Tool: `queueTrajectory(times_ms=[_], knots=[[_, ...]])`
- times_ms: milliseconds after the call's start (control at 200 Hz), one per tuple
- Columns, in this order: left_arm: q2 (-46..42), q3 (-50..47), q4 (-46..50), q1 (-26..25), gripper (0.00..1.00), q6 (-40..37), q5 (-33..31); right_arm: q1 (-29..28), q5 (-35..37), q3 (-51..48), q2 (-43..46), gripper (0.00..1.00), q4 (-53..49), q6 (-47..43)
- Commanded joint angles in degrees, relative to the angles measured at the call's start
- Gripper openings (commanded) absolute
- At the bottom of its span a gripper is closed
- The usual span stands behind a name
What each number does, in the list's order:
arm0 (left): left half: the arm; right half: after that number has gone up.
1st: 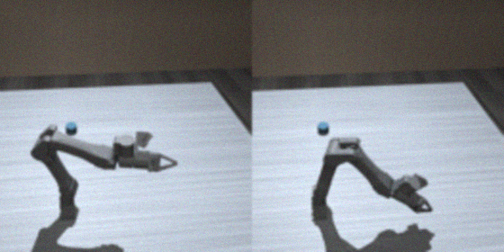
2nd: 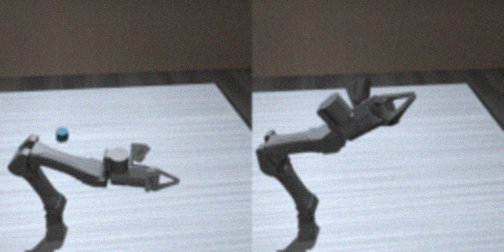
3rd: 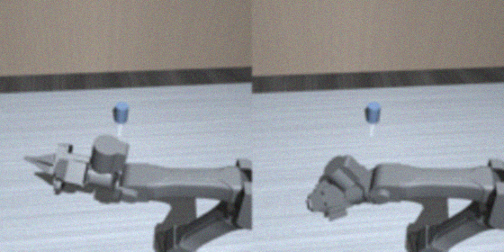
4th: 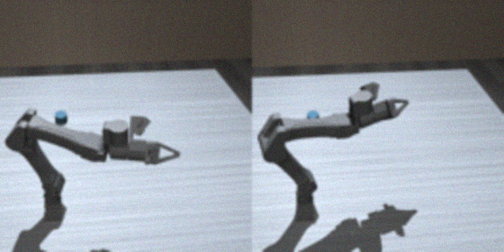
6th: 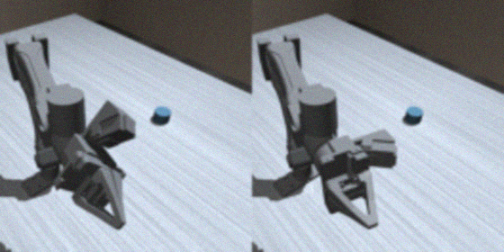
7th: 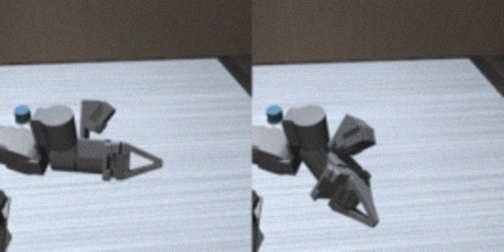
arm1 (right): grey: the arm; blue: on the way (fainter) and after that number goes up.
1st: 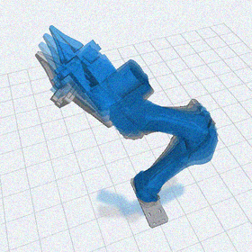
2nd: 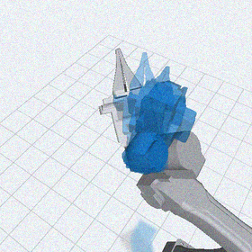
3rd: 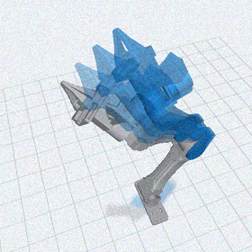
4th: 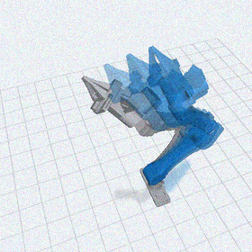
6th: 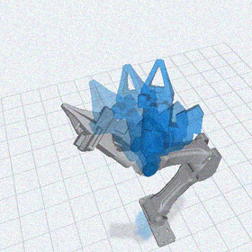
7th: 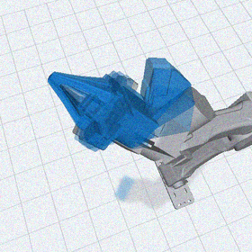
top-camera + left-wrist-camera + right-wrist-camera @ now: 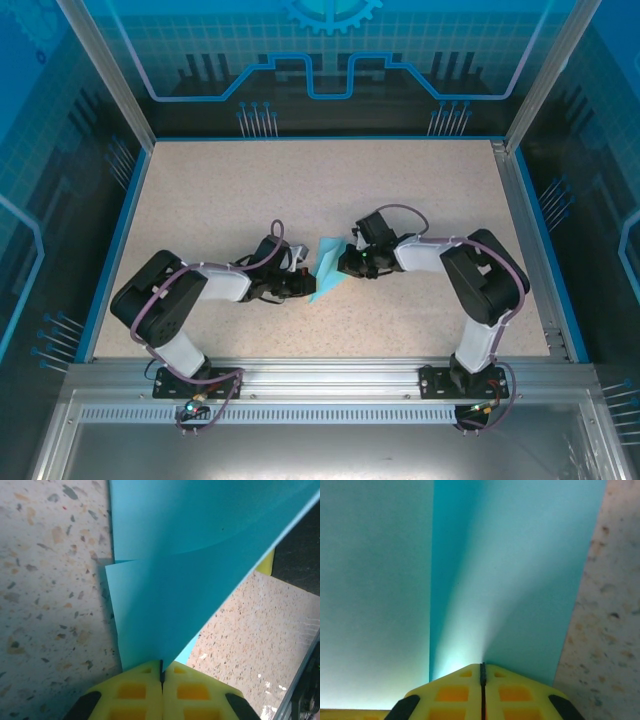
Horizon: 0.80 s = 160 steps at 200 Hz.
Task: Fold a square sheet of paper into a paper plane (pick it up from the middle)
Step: Fourth fold the wing at the center of the table.
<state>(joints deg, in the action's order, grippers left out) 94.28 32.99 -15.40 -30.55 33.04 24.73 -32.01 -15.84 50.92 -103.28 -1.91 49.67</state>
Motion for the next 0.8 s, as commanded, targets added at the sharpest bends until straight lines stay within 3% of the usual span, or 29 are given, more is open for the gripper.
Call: queueTrajectory(times_ms=[0, 160, 465, 795], knots=[[0.6, 1.7, 2.7, 0.7, 0.07, -3.0, 4.2, -0.3, 2.6, -1.4, 1.1, 0.10, -3.2, -0.2], [1.8, 1.9, 1.5, 0.7, 0.07, -1.2, 5.1, 0.4, 1.6, -1.8, 5.0, 0.13, -2.2, -2.1], [3.3, 1.6, -0.2, 0.7, 0.06, 1.9, 5.7, -1.3, -11.7, -4.4, 5.8, 0.10, 14.4, 0.0], [3.5, 1.8, 0.4, 0.8, 0.06, 1.9, 5.8, -0.5, -10.1, -1.7, -0.1, 0.10, 15.1, 1.9]])
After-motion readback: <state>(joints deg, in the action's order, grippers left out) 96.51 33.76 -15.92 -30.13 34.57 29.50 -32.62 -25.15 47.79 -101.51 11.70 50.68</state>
